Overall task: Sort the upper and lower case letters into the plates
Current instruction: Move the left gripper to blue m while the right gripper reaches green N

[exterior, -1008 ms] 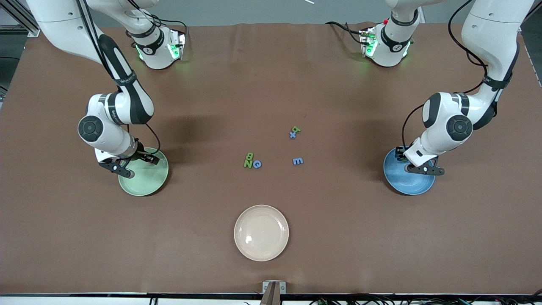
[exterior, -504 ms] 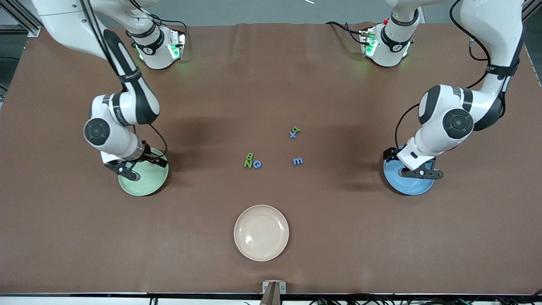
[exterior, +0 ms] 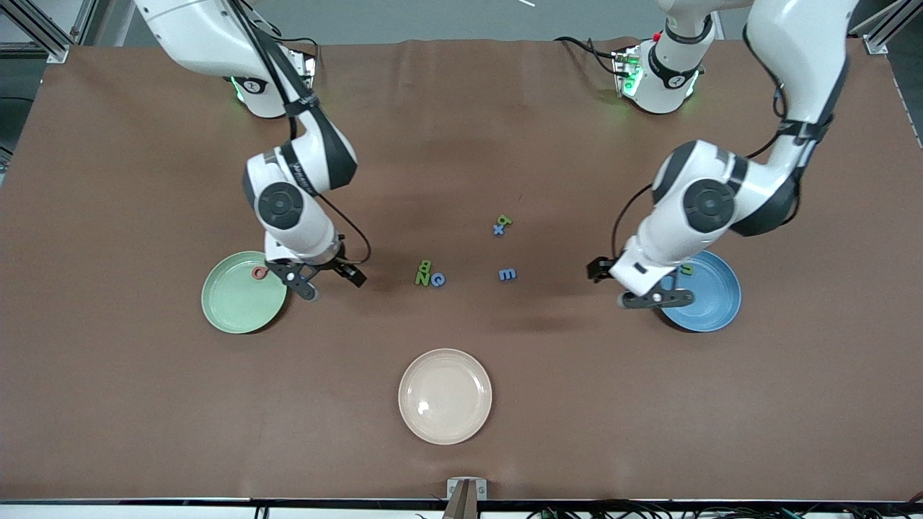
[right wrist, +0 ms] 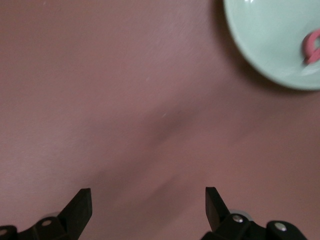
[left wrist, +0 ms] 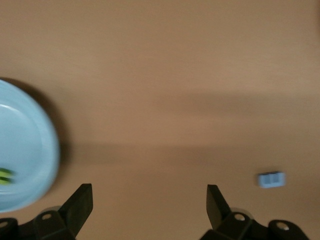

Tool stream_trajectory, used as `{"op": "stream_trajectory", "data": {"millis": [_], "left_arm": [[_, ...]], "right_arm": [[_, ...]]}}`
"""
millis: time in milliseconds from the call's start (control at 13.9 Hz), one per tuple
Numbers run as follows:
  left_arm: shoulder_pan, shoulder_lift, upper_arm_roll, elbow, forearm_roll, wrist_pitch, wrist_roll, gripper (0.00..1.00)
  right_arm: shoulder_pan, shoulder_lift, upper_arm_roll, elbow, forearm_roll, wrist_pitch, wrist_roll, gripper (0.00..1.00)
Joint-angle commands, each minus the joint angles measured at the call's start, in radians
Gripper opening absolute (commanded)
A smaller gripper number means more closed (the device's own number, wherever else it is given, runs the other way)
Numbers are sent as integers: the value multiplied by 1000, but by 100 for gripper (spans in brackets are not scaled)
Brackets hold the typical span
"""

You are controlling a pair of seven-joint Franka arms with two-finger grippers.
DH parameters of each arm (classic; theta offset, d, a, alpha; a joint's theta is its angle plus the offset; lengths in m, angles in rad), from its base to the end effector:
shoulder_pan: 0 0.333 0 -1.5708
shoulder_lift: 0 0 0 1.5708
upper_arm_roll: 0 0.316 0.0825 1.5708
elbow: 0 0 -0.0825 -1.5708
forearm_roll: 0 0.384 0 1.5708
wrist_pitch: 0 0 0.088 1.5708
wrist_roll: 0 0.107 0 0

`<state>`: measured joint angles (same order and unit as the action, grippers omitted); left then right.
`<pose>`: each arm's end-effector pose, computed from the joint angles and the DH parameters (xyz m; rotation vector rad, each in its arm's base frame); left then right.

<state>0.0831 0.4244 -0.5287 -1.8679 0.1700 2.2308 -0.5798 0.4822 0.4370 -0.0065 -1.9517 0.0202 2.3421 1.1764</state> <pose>0.5807 -0.2479 0.3158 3.0722 0.1053 -0.0521 0.5458 0.2817 0.2496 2.9178 -1.0892 -0.0622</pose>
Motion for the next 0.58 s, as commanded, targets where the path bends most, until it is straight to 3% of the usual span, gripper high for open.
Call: {"op": "stream_trajectory", "data": {"millis": [0, 144, 360, 504], "left_arm": [[-106, 92, 3, 110, 20, -20, -136, 100], [-221, 157, 24, 175, 61, -39, -239, 100], [-441, 278, 133, 314, 167, -94, -443, 99], [-509, 321, 170, 349, 166, -94, -480, 99]], "right_arm": [[58, 103, -9, 118, 0, -6, 132, 100], [84, 159, -9, 180, 0, -4, 210, 100], [111, 252, -10, 279, -2, -1, 293, 100], [119, 276, -10, 306, -15, 3, 284, 100]]}}
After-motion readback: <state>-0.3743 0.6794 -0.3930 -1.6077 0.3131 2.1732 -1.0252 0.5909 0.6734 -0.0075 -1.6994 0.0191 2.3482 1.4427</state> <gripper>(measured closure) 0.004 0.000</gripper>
